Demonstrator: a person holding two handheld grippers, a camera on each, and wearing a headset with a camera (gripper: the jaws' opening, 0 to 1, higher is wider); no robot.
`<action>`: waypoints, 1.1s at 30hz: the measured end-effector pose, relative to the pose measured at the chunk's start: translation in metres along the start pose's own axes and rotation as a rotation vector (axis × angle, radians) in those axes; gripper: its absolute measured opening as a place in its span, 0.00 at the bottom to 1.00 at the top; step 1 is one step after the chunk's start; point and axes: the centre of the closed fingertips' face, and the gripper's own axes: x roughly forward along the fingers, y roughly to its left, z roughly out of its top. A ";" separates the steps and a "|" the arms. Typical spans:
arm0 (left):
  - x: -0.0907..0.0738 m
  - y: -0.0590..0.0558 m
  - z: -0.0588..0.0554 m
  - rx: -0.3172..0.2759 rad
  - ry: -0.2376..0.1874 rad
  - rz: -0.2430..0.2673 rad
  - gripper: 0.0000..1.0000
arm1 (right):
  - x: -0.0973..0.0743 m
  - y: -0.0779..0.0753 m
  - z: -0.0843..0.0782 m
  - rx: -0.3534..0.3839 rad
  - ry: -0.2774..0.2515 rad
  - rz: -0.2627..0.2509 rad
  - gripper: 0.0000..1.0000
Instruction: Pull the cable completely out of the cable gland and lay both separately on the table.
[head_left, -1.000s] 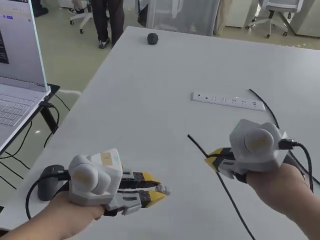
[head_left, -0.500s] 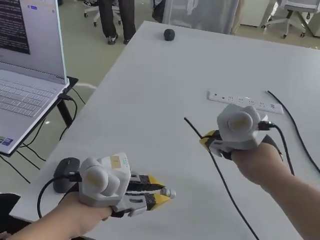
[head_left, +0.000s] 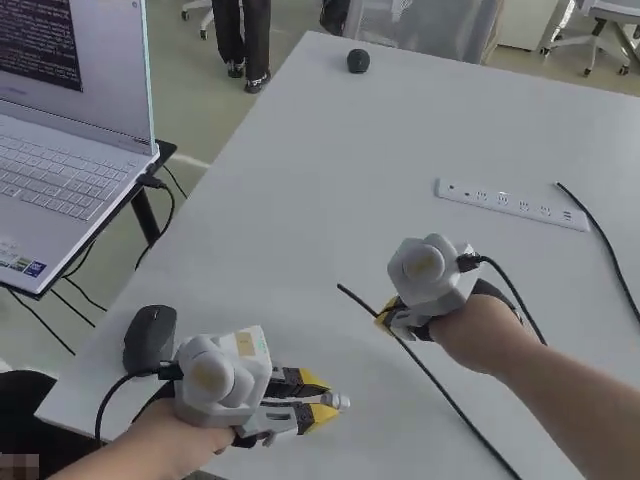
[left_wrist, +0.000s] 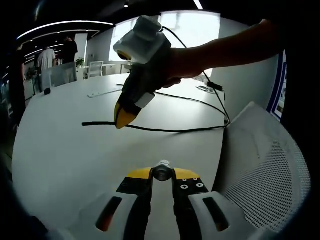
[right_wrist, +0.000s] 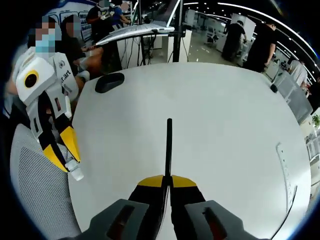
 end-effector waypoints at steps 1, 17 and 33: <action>0.002 0.000 -0.003 -0.006 0.005 -0.002 0.16 | 0.003 0.002 0.002 -0.005 -0.007 0.008 0.00; 0.020 0.013 -0.035 -0.018 0.074 0.032 0.16 | 0.044 0.016 -0.016 -0.061 0.094 0.026 0.00; 0.026 0.016 -0.042 0.006 0.097 0.035 0.16 | 0.044 0.015 -0.015 -0.060 0.093 0.018 0.00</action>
